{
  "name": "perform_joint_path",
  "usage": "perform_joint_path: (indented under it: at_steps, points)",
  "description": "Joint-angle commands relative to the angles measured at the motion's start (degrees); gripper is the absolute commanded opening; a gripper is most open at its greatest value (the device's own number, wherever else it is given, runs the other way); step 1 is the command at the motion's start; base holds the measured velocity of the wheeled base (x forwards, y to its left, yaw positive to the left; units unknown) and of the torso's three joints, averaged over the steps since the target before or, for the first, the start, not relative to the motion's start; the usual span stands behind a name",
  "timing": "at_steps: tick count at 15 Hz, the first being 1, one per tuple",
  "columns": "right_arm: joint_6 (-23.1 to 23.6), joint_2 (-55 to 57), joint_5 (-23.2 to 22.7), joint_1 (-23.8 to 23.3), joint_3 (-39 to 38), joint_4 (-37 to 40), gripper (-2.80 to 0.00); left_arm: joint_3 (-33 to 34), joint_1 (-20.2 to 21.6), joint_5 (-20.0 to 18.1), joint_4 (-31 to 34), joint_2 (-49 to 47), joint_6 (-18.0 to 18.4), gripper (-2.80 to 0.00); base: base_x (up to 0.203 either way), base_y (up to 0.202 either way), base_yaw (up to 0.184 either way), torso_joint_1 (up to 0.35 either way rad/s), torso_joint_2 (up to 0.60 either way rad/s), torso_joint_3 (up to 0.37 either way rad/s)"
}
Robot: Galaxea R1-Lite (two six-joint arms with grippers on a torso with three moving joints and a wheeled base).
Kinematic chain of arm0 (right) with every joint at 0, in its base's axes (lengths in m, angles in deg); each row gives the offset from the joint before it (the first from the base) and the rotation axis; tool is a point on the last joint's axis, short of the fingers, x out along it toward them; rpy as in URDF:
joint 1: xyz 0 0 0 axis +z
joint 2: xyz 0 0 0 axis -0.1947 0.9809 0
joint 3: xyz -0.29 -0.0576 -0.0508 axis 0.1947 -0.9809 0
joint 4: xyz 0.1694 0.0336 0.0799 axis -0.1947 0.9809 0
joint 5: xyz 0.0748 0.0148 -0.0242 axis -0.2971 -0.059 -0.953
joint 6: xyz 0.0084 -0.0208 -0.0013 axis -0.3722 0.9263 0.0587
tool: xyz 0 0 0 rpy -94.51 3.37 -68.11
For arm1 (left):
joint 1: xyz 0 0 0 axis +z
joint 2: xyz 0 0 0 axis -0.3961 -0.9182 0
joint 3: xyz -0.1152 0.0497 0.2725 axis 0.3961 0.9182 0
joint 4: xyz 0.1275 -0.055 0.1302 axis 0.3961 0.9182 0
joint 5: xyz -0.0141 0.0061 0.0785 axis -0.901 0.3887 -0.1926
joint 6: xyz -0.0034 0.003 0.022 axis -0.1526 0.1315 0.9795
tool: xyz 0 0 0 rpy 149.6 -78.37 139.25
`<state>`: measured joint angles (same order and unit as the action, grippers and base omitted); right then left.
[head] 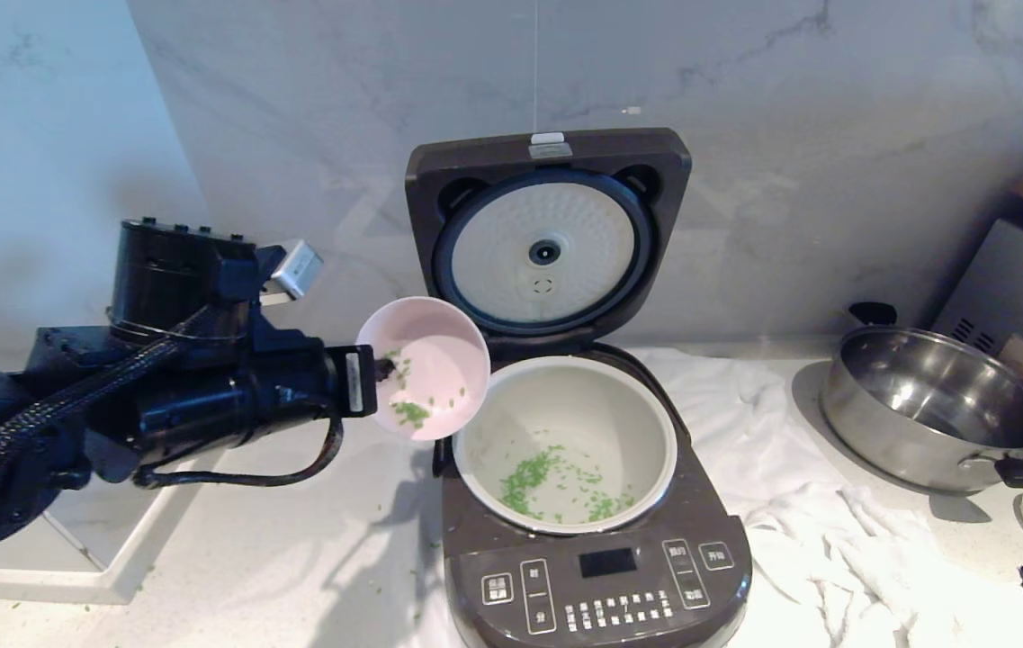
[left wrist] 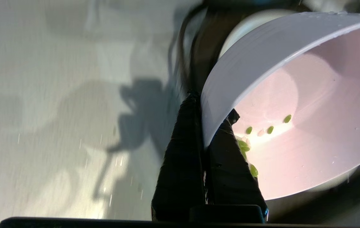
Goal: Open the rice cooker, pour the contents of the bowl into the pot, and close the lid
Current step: Place the bowl on the table
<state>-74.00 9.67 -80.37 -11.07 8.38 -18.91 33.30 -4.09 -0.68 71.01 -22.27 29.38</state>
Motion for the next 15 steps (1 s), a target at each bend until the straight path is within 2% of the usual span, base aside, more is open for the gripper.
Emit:
perform_joint_path:
  at_steps: [1, 4, 8, 11, 15]
  points:
    - [0.06, 0.07, -0.03, 0.02, -0.01, -0.01, -2.80, 0.07, 3.06, -4.00, 9.40, 5.01, -0.30, -2.80, 0.000, 0.000, 0.000, 0.000, 0.00, 0.000]
    - [0.06, 0.07, -0.03, 0.09, -0.01, -0.01, -2.80, 0.11, 8.03, -6.08, 22.96, 7.50, -0.37, -2.80, 0.000, 0.000, 0.000, 0.000, 0.00, 0.000]
    - [0.06, 0.07, -0.03, 0.02, -0.01, -0.01, -2.80, 6.23, 13.85, -6.16, 27.58, 12.07, 0.30, -2.80, 0.000, 0.000, 0.000, 0.000, 0.00, 0.000]
    - [0.06, 0.07, -0.03, 0.02, -0.01, -0.01, -2.80, 8.92, 17.76, -5.85, 35.58, 13.25, 2.18, -2.80, 0.000, 0.000, 0.000, 0.000, 0.00, 0.000]
    - [0.06, 0.07, -0.03, 0.02, -0.01, -0.01, -2.80, 13.22, 24.97, -6.14, 37.20, 11.33, 1.84, -2.80, 0.000, 0.000, 0.000, 0.000, 0.00, 0.000]
